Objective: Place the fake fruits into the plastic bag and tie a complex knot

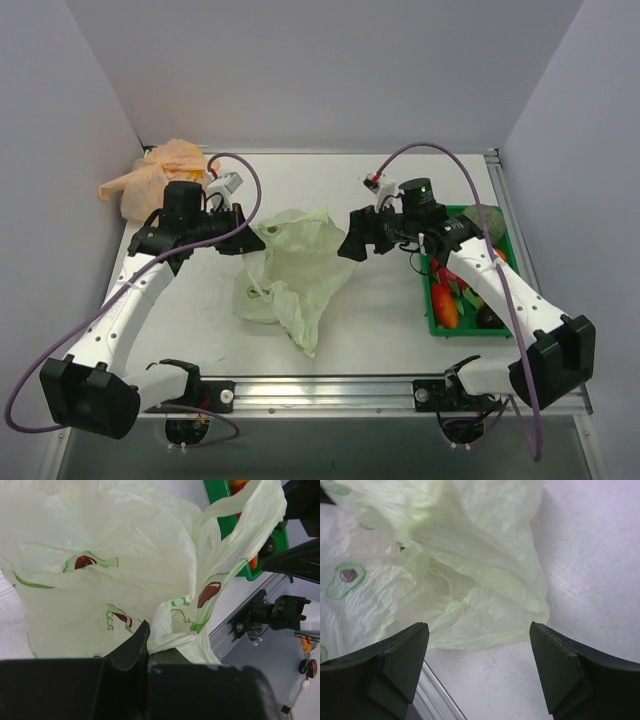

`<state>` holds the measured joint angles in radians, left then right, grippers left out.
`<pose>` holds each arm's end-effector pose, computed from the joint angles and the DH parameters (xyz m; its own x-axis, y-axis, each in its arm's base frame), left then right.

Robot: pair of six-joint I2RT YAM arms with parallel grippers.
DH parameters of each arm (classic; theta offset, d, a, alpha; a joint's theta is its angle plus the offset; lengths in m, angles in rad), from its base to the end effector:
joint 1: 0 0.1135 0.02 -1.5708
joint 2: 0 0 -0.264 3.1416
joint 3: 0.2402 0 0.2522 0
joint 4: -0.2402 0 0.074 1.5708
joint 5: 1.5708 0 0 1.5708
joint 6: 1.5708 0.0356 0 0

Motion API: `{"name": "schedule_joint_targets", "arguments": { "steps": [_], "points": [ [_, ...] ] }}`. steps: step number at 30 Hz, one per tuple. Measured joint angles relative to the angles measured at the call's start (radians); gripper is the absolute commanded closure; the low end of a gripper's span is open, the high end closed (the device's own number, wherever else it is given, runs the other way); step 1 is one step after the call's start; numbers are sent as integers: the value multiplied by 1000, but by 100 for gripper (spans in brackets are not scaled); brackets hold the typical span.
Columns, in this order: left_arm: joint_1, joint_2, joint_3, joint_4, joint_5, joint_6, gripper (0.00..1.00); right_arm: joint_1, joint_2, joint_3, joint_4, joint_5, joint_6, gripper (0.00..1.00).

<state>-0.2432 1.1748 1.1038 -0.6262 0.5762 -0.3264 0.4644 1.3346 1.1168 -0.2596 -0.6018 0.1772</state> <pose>0.2345 -0.0782 0.3329 -0.7850 -0.0822 -0.6140 0.3755 0.7252 -0.5772 0.2611 0.1533 0.3283 -0.5487 -0.1123 -0.8284 -0.7335 0.5401 0.4126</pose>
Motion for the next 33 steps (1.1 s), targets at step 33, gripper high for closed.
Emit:
{"name": "schedule_joint_targets", "arguments": {
  "steps": [33],
  "points": [
    [-46, -11, -53, 76, -88, -116, 98, -635, -4, 169, -707, 261, -649, 0]
  ]
}}
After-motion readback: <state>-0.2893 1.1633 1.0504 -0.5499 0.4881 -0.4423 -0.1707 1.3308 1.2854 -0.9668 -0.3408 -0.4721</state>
